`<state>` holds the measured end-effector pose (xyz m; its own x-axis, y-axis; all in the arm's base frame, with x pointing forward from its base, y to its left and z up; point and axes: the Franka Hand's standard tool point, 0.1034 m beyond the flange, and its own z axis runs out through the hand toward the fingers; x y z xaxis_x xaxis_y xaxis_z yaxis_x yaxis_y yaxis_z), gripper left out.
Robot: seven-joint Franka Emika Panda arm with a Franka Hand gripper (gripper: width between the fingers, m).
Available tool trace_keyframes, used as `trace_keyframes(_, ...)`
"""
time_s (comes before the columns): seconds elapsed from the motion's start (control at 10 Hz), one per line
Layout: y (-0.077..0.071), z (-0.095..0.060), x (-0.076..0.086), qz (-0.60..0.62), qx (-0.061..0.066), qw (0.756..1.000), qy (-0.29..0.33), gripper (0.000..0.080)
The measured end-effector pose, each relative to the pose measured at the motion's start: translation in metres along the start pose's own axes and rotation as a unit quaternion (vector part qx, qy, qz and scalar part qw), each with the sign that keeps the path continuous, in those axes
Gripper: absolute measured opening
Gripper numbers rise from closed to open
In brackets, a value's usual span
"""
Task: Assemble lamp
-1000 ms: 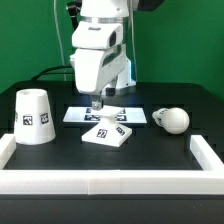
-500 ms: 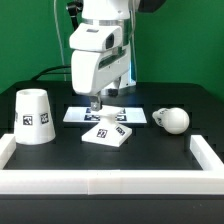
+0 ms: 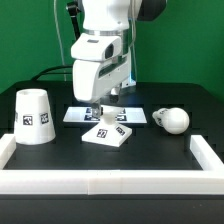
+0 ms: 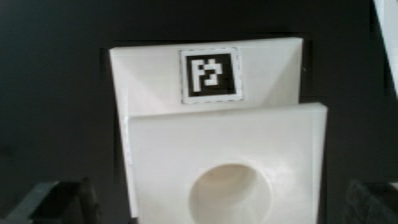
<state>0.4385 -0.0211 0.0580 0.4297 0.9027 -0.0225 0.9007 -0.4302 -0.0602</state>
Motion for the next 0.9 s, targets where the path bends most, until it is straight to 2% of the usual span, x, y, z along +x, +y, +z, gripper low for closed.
trace_keyframes(0.2, -0.0044, 0.0032, 0.0015, -0.002, -0.001, 1.0, 0.001, 0.0699)
trace_keyframes(0.5, -0.0012, 0.0035, -0.0037, -0.008, -0.001, 1.0, 0.002, 0.0699)
trace_keyframes(0.6, -0.0016, 0.0057, -0.0058, -0.008, 0.001, 1.0, 0.001, 0.0583)
trace_keyframes(0.7, -0.0009, 0.0059, -0.0059, -0.007, 0.001, 1.0, 0.002, 0.0583)
trace_keyframes(0.8, -0.0005, 0.0059, -0.0057, -0.006, 0.0, 1.0, 0.002, 0.0532)
trace_keyframes(0.9, -0.0005, 0.0058, -0.0056, -0.006, 0.0, 1.0, 0.002, 0.0532)
